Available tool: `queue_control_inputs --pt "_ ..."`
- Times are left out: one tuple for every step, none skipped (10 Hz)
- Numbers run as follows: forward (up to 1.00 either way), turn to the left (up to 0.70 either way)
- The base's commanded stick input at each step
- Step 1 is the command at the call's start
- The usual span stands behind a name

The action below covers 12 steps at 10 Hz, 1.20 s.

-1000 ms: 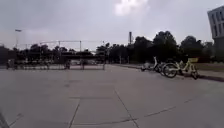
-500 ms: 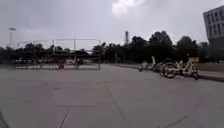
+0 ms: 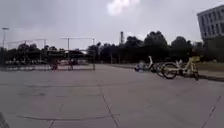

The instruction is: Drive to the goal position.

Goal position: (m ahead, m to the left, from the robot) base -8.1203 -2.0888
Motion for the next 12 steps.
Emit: queue_control_inputs --pt "0.0 0.7" --pt "0.0 0.7" --pt "0.0 0.7" --pt "0.0 0.7" --pt "0.0 0.7" --pt "0.0 0.7" --pt "0.0 0.7" --pt "0.0 0.7" --pt "0.0 0.7" --pt "0.0 0.7" --pt "0.0 0.7" --pt "0.0 0.7"
